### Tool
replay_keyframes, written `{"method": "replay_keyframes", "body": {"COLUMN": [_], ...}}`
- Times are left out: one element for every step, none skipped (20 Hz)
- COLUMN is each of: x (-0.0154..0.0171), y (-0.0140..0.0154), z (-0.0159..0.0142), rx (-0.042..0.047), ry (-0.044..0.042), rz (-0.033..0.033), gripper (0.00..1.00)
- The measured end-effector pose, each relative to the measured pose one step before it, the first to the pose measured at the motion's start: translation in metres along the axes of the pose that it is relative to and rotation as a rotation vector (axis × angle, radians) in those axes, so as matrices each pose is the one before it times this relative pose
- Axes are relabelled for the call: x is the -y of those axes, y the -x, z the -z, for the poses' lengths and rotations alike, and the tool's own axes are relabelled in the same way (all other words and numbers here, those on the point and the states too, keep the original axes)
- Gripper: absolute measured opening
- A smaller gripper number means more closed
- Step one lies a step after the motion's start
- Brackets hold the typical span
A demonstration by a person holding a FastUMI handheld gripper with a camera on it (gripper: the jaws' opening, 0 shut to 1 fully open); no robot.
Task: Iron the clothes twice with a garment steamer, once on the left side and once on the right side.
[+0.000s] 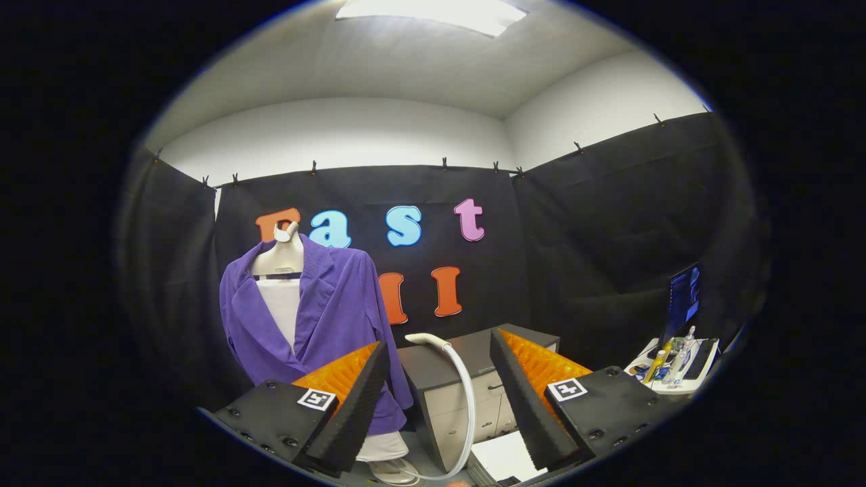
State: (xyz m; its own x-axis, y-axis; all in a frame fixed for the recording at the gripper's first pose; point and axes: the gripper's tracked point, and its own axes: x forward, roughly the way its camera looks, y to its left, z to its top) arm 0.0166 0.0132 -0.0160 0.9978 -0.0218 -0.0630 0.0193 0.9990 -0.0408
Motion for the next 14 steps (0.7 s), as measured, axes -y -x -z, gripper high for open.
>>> {"method": "replay_keyframes", "body": {"x": [0.00149,0.00285,0.0026,0.00226,0.00409,0.00452,0.00373,0.0025,0.00188,0.00022,-0.0011,-0.00055,0.00054,0.00116], "y": [-0.0039,-0.00488,-0.00599,-0.0073,-0.00951,-0.01256,-0.01293,-0.01387,-0.015,-0.0155,-0.01757,-0.01784,-0.01977,-0.01986], "z": [0.00017,0.00158,0.00082,0.00177,0.00092,0.00252,0.00214,0.00337,0.00221,0.00206,0.00109,-0.00019,0.00022,0.00208], "rx": [-0.00441,-0.00604,-0.00578,-0.00507,-0.00394,-0.0062,-0.00705,-0.00672,-0.00947,-0.01001,-0.00409,-0.00265,-0.00117,-0.00406], "ry": [0.00007,-0.00333,-0.00626,-0.00609,-0.00293,0.00031,0.00268,0.00578,0.00589,0.00454,0.00438,0.00901,0.01375,0.01453], "rz": [0.00172,0.00208,-0.00113,0.00078,0.00225,0.00445,0.00041,-0.00142,-0.00352,-0.01019,-0.01548,-0.01625,-0.01586,-0.01365], "gripper": [0.98,0.98,0.98,0.98,0.98,0.98,0.98,0.98,0.98,0.98,0.98,0.98,0.98,0.98]}}
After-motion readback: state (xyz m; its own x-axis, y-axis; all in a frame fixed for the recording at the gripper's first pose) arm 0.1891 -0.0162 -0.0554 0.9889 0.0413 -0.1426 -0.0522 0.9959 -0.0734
